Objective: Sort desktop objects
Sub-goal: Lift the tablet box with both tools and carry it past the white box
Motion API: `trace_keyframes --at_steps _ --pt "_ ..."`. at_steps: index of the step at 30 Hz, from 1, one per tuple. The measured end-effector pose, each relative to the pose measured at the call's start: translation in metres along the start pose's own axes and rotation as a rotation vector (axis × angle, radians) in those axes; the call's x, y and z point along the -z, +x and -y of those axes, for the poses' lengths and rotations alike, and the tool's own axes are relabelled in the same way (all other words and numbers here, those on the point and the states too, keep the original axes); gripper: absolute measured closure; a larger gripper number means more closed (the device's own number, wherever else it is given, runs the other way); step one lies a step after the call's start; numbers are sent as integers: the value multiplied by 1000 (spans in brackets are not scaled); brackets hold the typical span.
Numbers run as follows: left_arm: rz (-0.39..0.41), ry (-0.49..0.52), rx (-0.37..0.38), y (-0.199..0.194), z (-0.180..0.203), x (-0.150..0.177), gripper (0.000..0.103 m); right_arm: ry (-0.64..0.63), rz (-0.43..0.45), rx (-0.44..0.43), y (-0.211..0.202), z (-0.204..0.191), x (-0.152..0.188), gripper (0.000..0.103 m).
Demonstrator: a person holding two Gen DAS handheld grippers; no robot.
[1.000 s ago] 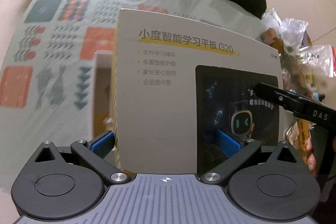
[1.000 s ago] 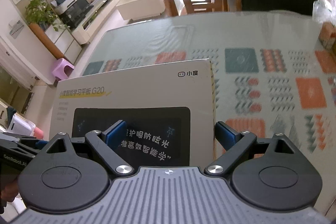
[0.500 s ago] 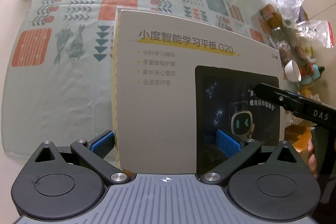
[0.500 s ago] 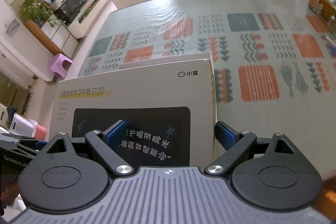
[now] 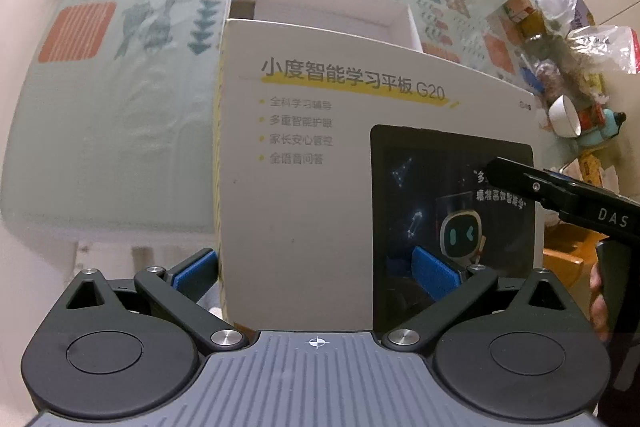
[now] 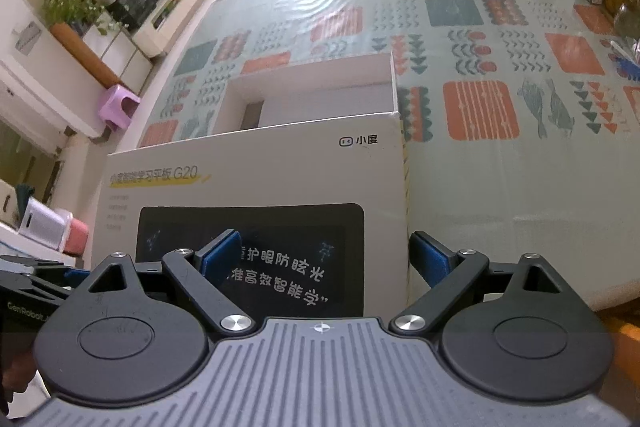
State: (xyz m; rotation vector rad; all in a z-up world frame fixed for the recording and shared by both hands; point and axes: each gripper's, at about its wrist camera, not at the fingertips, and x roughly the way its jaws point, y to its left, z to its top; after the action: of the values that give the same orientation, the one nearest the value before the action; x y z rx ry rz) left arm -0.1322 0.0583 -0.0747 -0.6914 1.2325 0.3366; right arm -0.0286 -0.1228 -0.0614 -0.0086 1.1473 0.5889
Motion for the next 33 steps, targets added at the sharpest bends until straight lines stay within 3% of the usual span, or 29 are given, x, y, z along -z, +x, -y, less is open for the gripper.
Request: trace_keyframes --at_steps 19,33 --pt "-61 -111 -40 11 -25 62 0 -32 -109 -41 9 -21 56 0" --pt "-92 -137 -39 20 -36 67 0 -33 -155 -37 14 -24 70 0"
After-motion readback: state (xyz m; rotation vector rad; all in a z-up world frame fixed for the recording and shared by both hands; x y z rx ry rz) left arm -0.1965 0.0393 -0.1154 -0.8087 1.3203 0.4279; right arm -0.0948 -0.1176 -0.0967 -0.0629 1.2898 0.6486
